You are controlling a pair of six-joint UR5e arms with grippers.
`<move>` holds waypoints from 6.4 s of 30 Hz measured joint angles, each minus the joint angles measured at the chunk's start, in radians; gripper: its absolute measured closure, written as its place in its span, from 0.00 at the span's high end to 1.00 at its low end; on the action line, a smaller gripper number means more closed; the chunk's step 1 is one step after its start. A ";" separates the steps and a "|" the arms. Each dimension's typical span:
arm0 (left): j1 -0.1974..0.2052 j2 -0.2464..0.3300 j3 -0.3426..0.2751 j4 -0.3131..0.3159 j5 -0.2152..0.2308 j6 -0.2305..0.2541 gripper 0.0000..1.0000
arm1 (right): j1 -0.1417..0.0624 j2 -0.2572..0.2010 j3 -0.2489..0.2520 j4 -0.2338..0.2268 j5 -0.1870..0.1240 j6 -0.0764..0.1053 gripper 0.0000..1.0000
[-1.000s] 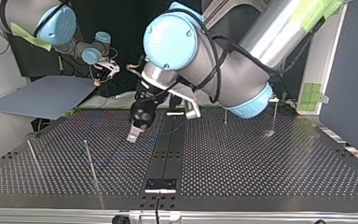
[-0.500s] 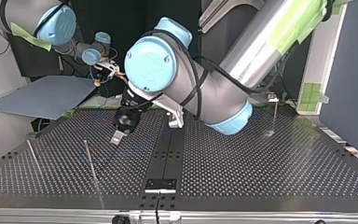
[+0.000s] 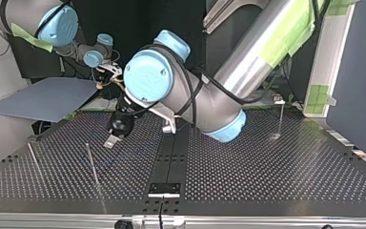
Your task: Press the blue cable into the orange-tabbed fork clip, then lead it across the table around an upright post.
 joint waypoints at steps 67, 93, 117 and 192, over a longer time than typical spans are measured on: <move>0.001 -0.045 0.050 -0.057 -0.278 0.238 1.00 | 0.011 0.000 -0.006 0.027 -0.013 -0.008 0.00; -0.004 -0.015 0.007 -0.037 -0.214 0.179 1.00 | 0.014 -0.001 -0.006 0.032 -0.016 -0.020 0.00; -0.010 0.179 -0.234 0.201 -0.215 0.024 1.00 | 0.014 -0.001 -0.010 0.033 -0.019 -0.022 0.00; 0.003 0.181 -0.992 0.959 -0.199 -0.113 1.00 | 0.035 -0.001 -0.018 0.036 -0.051 -0.057 0.00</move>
